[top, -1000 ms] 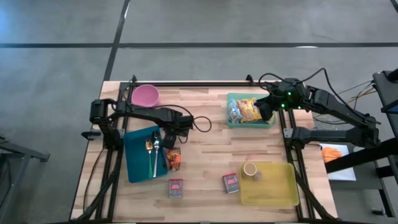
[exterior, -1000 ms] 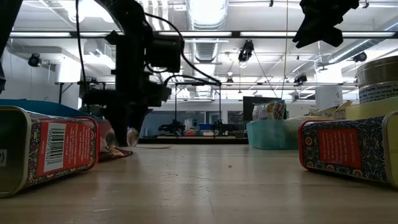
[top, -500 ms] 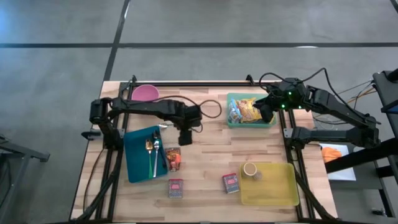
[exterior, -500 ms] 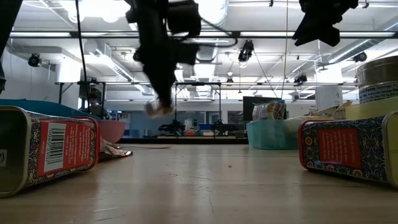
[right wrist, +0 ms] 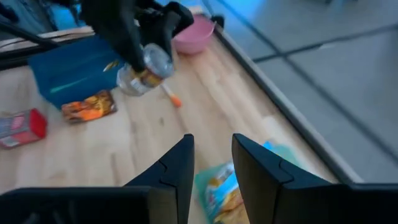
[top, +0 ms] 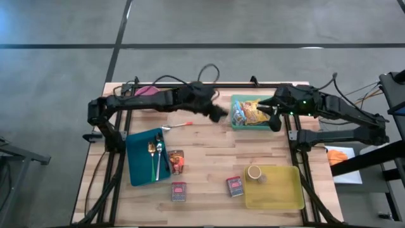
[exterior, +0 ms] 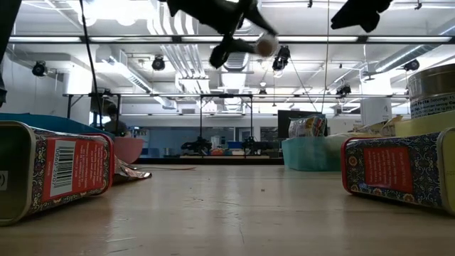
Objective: Pick & Place Food Item
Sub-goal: Put the brown spice bottle into the yellow bin
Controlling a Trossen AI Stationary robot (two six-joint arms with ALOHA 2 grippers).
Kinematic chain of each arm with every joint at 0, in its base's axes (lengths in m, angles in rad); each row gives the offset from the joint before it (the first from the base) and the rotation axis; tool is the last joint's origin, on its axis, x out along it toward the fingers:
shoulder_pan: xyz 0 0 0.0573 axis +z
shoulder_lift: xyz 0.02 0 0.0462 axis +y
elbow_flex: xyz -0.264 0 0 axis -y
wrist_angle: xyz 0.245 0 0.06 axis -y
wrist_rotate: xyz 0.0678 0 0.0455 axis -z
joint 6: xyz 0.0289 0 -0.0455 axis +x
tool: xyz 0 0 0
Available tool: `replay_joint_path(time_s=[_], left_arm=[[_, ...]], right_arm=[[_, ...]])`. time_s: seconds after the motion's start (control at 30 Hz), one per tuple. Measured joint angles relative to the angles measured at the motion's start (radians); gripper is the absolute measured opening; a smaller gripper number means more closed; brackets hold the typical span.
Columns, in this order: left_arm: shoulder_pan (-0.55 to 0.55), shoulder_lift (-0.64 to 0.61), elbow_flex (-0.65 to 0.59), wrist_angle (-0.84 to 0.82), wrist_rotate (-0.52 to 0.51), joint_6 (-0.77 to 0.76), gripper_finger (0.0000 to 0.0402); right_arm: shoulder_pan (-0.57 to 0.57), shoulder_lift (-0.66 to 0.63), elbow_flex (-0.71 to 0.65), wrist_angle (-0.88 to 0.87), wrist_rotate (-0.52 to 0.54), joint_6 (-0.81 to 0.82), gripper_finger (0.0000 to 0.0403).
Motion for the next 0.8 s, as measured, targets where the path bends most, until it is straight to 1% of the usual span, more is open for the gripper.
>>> replay_joint_path(time_s=[0.13, 0.27, 0.43, 0.63, 0.7, 0.8], left_arm=[[0.022, -0.002, -0.008, 0.236, 0.0, -0.132, 0.0189], [0.032, -0.004, -0.006, 0.406, 0.001, -0.206, 0.0189], [0.046, -0.015, -0.005, 0.42, 0.0, -0.24, 0.0189], [0.066, -0.015, -0.006, 0.442, -0.04, -0.353, 0.0189], [0.078, -0.015, -0.005, 0.448, -0.041, -0.371, 0.0189], [0.097, -0.015, -0.005, 0.466, -0.028, -0.366, 0.0189]], right_arm=[[0.053, -0.015, 0.0, 0.038, 0.078, -0.05, 0.0105], [0.085, -0.018, 0.001, 0.079, 0.083, -0.109, 0.0105], [0.088, -0.003, 0.001, 0.116, 0.084, -0.106, 0.0105], [0.089, 0.046, 0.001, 0.206, 0.071, -0.133, 0.0106], [0.088, 0.071, 0.001, 0.221, 0.07, -0.162, 0.0115], [0.087, 0.108, 0.001, 0.265, 0.072, -0.142, 0.0149]])
